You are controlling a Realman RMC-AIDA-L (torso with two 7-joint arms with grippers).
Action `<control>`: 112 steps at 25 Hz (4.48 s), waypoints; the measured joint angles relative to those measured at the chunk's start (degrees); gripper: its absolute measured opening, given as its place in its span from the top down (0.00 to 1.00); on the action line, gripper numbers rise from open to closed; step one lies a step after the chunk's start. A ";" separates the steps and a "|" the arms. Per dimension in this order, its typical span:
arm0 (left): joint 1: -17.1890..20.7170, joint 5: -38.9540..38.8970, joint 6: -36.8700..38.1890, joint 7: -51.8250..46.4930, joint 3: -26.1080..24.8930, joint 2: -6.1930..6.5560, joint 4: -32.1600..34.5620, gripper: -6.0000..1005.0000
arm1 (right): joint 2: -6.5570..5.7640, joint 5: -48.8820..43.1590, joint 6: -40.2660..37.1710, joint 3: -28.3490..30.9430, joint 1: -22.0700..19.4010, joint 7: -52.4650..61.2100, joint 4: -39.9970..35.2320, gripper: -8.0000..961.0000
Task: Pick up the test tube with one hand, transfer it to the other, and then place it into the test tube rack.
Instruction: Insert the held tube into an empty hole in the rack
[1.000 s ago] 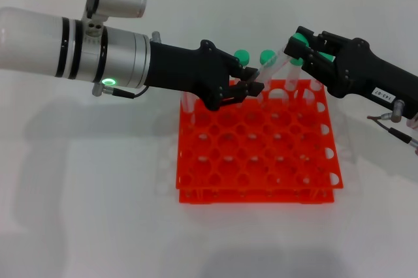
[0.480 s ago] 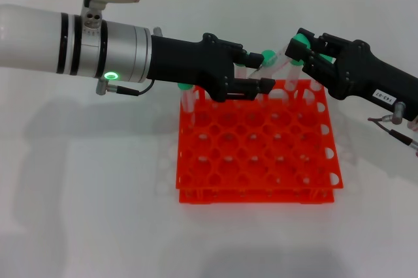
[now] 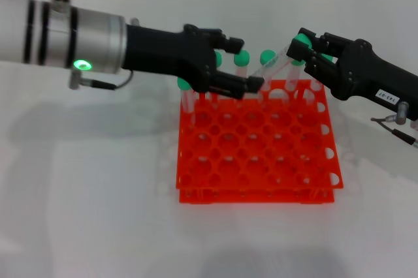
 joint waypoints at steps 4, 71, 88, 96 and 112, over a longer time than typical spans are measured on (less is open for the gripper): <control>4.01 1.05 2.88 -6.92 -0.01 -0.01 10.20 0.11 | -0.21 0.02 -0.12 -0.39 -0.10 0.05 -0.19 0.71; 32.97 2.44 15.45 11.39 -20.23 -0.33 13.41 0.11 | -0.63 -4.67 8.66 -19.95 -1.45 24.90 -36.20 0.70; 31.61 3.25 14.19 14.97 -17.75 -0.38 13.79 0.11 | -0.59 -11.84 15.36 -24.51 2.34 33.74 -41.62 0.69; 30.76 3.67 13.24 15.00 -16.71 -0.38 13.41 0.11 | -0.61 -12.11 17.88 -26.90 4.11 35.70 -41.60 0.69; 29.94 3.67 10.91 14.82 -14.86 -0.37 13.36 0.11 | -0.28 -12.05 21.68 -30.73 6.10 37.25 -41.32 0.69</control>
